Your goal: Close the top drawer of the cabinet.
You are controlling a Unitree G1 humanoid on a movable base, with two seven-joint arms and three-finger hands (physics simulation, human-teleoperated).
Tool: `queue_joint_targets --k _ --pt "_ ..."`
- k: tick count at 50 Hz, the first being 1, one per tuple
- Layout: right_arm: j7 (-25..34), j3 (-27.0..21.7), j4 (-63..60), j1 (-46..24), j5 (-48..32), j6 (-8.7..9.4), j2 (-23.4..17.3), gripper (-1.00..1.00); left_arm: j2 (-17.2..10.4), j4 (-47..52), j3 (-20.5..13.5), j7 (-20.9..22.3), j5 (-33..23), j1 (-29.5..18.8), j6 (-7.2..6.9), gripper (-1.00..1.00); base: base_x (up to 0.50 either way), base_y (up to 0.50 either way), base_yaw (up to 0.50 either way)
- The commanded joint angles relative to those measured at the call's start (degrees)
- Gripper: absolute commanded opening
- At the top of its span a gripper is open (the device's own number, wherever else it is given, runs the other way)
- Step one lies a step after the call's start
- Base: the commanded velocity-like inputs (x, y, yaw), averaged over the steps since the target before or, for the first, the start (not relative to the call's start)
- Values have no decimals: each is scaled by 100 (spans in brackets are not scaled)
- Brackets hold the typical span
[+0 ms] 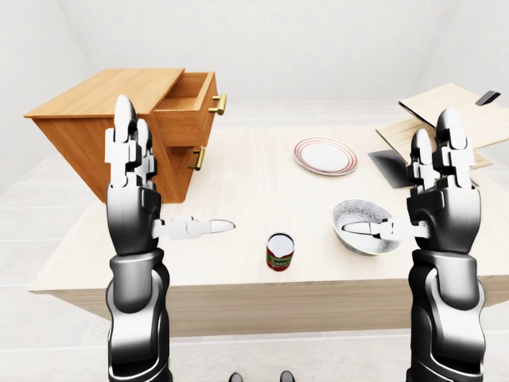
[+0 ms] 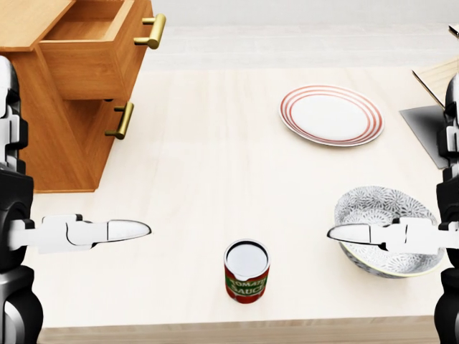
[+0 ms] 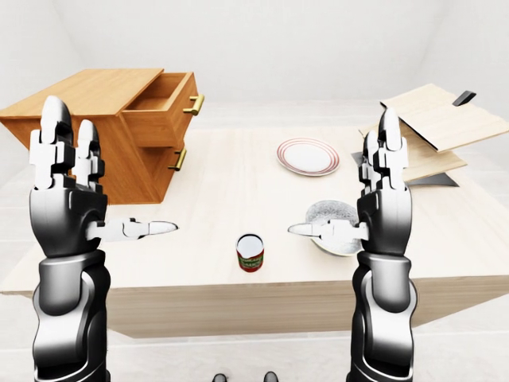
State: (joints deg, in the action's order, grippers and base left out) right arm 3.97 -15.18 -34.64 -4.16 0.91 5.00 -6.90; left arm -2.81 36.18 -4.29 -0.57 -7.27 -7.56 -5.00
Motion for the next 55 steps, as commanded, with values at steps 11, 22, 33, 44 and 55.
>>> queue_joint_targets --k 11,22,33,44,55 --pt "26 49 57 -47 -147 0 4 100 -29 105 -48 26 -2 -52 0 100 0 50 0" --pt "45 81 123 64 -203 0 44 100 -16 110 -33 45 20 18 0 100 0 50 0" --pt "303 80 -18 240 38 0 126 100 33 10 105 30 -10 77 0 100 10 50 0" --pt "367 150 84 311 15 0 148 100 51 41 120 27 -39 105 0 100 33 44 0" --pt "301 119 129 295 -32 0 147 100 66 42 146 38 -49 101 0 100 32 22 0"
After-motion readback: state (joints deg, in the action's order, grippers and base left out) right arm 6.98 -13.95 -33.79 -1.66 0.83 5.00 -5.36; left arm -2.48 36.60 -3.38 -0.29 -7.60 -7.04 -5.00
